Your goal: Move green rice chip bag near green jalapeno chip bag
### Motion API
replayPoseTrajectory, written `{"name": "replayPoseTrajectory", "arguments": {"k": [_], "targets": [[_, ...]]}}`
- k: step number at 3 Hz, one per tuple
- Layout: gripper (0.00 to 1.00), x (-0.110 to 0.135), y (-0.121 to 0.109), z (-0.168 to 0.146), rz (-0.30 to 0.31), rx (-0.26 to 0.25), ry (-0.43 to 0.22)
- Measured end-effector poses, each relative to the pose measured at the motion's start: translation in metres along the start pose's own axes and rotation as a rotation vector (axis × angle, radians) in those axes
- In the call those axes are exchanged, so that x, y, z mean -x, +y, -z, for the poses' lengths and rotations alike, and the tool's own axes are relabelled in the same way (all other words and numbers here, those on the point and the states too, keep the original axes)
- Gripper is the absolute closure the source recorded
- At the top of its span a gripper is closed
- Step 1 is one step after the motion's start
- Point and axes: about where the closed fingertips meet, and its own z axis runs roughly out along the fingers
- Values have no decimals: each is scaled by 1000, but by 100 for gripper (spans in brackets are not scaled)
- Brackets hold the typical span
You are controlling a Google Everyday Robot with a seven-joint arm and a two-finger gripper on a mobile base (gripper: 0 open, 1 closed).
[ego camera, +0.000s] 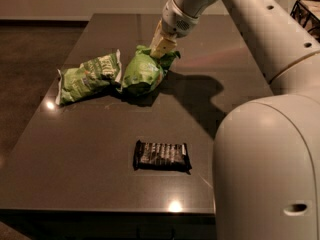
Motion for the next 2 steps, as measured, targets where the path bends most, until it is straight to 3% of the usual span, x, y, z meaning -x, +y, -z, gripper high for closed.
{"name": "replayPoseTrajectory", "arguments": {"k": [1, 2], "targets": [[0, 2, -3, -7, 1, -2, -5], [0, 2, -3, -7, 1, -2, -5]]}}
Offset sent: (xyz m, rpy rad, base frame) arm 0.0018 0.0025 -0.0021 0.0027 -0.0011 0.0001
